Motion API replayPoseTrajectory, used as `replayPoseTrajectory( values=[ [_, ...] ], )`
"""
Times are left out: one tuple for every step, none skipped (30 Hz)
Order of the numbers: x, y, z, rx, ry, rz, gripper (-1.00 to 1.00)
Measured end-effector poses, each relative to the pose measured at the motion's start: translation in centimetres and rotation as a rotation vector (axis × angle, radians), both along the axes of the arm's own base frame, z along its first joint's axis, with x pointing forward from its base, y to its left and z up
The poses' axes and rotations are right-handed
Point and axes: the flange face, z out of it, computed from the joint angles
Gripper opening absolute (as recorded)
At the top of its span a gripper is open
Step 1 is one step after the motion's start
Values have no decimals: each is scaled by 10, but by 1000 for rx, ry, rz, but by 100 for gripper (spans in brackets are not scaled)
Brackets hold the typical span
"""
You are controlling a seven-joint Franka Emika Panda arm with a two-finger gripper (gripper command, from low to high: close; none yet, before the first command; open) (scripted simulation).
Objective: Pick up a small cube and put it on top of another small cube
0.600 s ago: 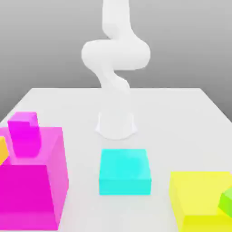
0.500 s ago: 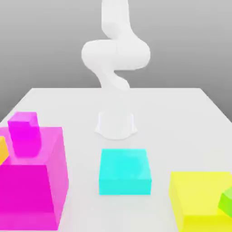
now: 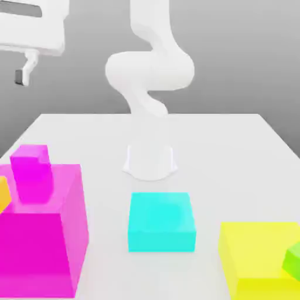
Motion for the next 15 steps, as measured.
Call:
replayPoseTrajectory(
  values=[
    [-3,-14,-15,-5,27,11,0],
    [-7,-28,-30,-8,54,22,0],
    [-12,-42,-45,-11,81,33,0],
    [-17,-55,-60,-13,107,45,0],
    [-25,-70,-75,-14,134,53,0],
    [-36,-87,-90,-13,161,54,0],
    [-44,-99,-105,-12,188,66,0],
    [-55,-111,-123,-9,217,78,0],
    [-68,-120,-143,-4,249,93,0],
    [-82,-127,-165,3,282,111,0],
    [-94,-128,-185,11,311,131,0],
    [-106,-126,-204,19,335,150,0],
    [-118,-123,-222,28,356,167,0],
    [-130,-118,-239,38,376,183,0],
    [-143,-113,-255,49,396,199,0]
  ],
)
